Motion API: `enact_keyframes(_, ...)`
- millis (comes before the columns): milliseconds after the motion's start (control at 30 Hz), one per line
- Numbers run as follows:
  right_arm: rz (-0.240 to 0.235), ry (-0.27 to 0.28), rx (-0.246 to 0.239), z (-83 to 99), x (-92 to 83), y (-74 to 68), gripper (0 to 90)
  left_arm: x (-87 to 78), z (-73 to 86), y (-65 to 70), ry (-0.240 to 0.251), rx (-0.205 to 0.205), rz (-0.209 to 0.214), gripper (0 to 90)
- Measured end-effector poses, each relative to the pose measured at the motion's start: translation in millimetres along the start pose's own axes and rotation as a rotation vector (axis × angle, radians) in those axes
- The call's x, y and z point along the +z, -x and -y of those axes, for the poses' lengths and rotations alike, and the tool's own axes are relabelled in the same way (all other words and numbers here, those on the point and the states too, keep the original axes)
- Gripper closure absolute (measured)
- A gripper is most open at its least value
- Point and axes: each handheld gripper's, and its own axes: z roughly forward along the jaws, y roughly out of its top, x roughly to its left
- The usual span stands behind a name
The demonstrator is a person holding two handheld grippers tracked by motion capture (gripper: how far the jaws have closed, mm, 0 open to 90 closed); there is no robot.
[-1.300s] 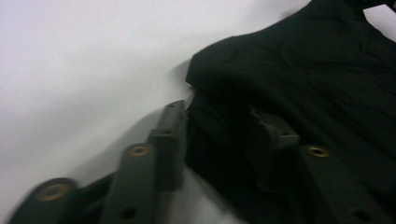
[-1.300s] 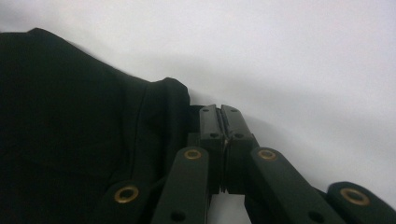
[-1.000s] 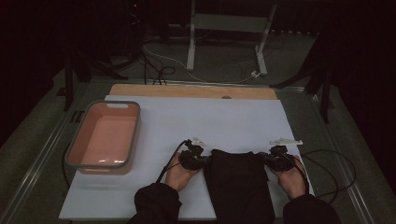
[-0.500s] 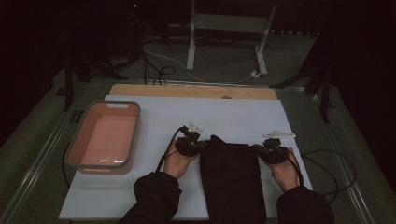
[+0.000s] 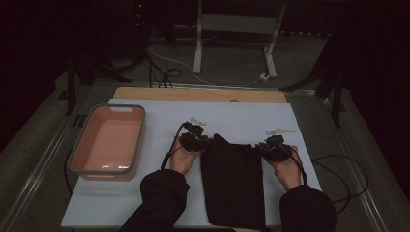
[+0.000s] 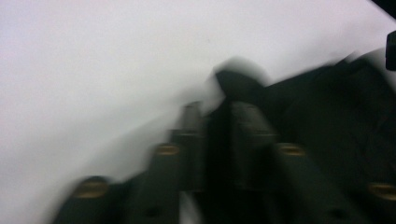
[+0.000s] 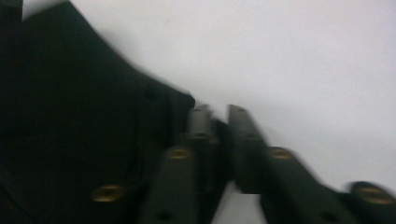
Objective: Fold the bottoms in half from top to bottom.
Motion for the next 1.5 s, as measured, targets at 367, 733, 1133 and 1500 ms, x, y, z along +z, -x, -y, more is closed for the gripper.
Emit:
enact_keyframes(367,-0.065,0.038,0.083,-8.0,8.1,4.7,46.6,-1.1,-4.0,0.2,0.058,-0.031,0.028,35.3)
enact_keyframes(733,-0.121,-0.052,0.093,-7.7,41.2,-2.1,37.9,7.7,-7.5,3.6,0.037,-0.015,0.04,36.7)
enact_keyframes(1133,-0.153,-0.094,0.092,-6.4,42.3,-5.9,82.6,31.7,-0.5,2.9,-0.045,-0.012,0.037,46.4)
enact_keyframes(1500,-0.159,-0.039,0.001,-8.3,25.0,-15.5,82.8,36.2,-2.0,14.6,-0.071,0.052,0.045,87.4)
